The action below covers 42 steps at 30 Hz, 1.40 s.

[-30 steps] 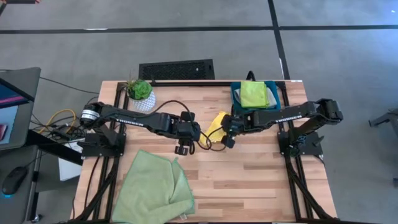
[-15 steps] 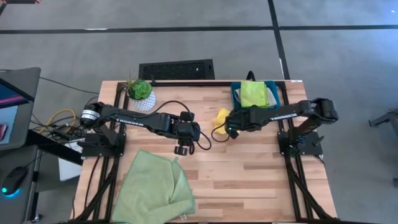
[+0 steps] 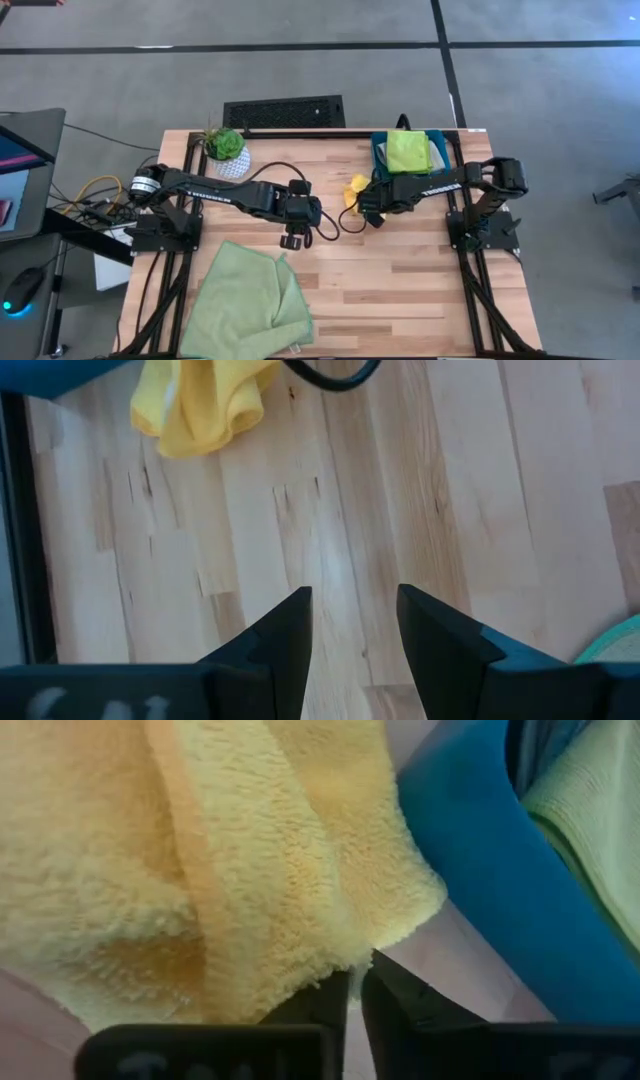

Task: Fold microfiber towels
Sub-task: Fold the yellow microfiber towel, then put the yellow microfiber towel into the blue bin

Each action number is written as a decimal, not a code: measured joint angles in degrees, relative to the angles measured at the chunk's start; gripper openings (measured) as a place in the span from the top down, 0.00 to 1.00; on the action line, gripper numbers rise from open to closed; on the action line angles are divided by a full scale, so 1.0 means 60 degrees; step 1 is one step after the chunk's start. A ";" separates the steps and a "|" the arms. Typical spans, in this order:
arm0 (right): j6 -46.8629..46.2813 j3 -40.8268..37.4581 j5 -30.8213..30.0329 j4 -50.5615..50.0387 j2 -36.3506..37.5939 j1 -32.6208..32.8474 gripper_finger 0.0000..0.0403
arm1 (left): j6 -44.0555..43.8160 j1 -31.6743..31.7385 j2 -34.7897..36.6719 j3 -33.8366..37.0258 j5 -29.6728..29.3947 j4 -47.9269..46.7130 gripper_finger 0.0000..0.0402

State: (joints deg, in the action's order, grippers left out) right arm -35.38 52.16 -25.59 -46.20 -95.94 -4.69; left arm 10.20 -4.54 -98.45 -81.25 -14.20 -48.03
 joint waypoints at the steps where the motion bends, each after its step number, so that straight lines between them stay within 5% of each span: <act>1: 0.0096 0.0000 0.0001 -0.0019 0.0003 0.0000 0.85 | -0.0058 0.0000 0.0000 0.0000 0.0004 -0.0014 0.65; 18: -0.0649 0.0662 0.0009 -0.1147 0.0534 -0.0365 0.56 | -0.0352 0.0000 -0.0004 0.0001 0.0037 -0.0322 0.65; 42: -0.0367 0.0634 0.1105 -0.0389 0.0761 -0.0148 0.55 | -0.0895 0.0004 -0.0004 0.0508 0.0058 -0.0548 0.65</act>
State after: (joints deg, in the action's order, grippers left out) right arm -37.59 55.96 -18.96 -48.53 -91.37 -5.57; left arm 4.83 -4.51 -98.48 -78.20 -13.85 -51.32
